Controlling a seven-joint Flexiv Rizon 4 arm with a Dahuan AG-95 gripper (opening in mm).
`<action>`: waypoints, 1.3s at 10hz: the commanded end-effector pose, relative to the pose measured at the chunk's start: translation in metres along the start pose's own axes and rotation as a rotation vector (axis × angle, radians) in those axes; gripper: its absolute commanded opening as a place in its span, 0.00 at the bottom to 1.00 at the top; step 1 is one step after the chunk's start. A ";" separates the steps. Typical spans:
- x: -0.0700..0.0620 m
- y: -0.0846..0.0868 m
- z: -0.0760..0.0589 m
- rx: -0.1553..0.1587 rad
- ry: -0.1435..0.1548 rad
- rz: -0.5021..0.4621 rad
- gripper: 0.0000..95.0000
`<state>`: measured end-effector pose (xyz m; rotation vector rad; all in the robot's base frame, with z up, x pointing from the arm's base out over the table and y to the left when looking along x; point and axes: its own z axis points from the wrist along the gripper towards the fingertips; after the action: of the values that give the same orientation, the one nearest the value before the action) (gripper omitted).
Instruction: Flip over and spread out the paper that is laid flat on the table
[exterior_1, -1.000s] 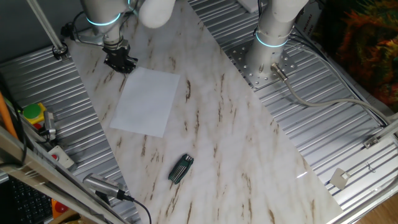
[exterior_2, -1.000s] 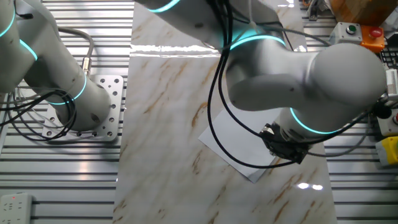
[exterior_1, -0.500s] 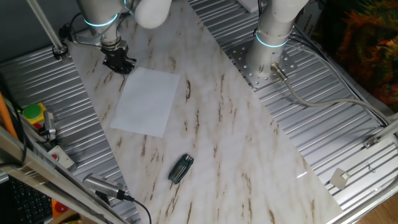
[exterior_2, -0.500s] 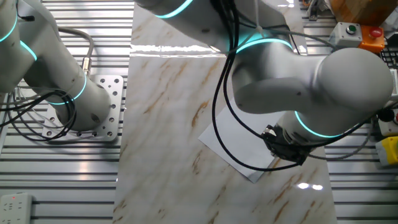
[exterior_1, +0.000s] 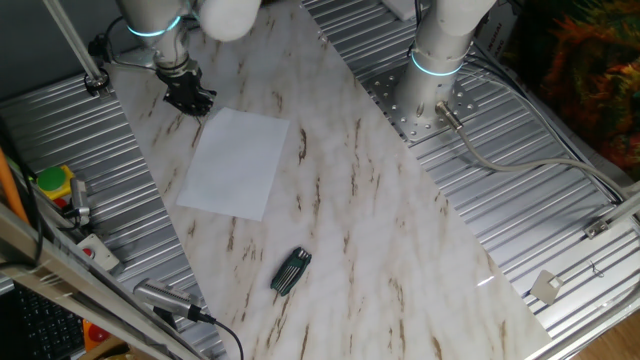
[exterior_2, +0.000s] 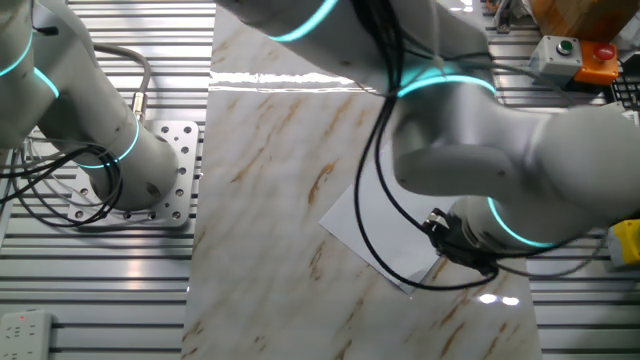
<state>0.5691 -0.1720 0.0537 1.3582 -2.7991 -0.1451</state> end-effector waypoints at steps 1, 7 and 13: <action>0.002 -0.003 0.001 -0.011 -0.003 0.000 0.00; 0.009 -0.007 0.011 -0.022 -0.012 -0.007 0.00; 0.018 -0.009 0.023 -0.019 -0.013 -0.008 0.00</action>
<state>0.5642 -0.1897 0.0285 1.3691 -2.7962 -0.1809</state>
